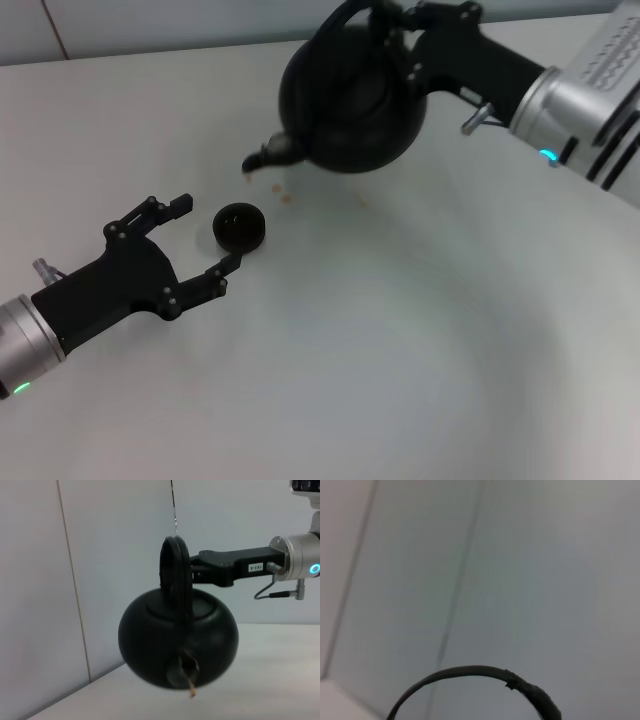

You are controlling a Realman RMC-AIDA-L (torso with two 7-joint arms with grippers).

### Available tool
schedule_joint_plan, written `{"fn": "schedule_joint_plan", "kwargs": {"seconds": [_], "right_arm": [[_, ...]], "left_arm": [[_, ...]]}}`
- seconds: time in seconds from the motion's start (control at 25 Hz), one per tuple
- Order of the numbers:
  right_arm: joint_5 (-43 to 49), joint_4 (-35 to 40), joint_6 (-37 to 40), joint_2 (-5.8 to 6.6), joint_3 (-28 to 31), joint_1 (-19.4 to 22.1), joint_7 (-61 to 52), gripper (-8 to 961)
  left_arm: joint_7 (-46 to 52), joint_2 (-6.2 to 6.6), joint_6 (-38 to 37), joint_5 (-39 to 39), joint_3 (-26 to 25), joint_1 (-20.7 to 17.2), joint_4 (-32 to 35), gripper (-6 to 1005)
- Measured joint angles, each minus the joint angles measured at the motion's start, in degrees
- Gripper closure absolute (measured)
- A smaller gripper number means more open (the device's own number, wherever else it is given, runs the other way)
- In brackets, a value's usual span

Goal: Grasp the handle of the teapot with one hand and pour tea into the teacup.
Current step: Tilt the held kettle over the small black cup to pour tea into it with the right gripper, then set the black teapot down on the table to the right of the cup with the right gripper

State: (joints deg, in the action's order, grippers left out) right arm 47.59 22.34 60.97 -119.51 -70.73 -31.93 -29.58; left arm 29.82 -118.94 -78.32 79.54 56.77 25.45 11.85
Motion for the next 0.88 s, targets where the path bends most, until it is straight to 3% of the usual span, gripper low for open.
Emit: {"fn": "schedule_joint_plan", "kwargs": {"seconds": [0.44, 0.88], "right_arm": [[-14.8, -4.8, 2.2, 0.01, -0.1, 2.4, -2.1, 832], [-15.4, -8.2, 0.6, -0.01, -0.2, 1.8, -8.0, 832]], "left_arm": [[0.1, -0.07, -0.1, -0.1, 0.0, 0.0, -0.2, 136], [0.1, 0.01, -0.1, -0.1, 0.0, 0.0, 0.0, 136]]}}
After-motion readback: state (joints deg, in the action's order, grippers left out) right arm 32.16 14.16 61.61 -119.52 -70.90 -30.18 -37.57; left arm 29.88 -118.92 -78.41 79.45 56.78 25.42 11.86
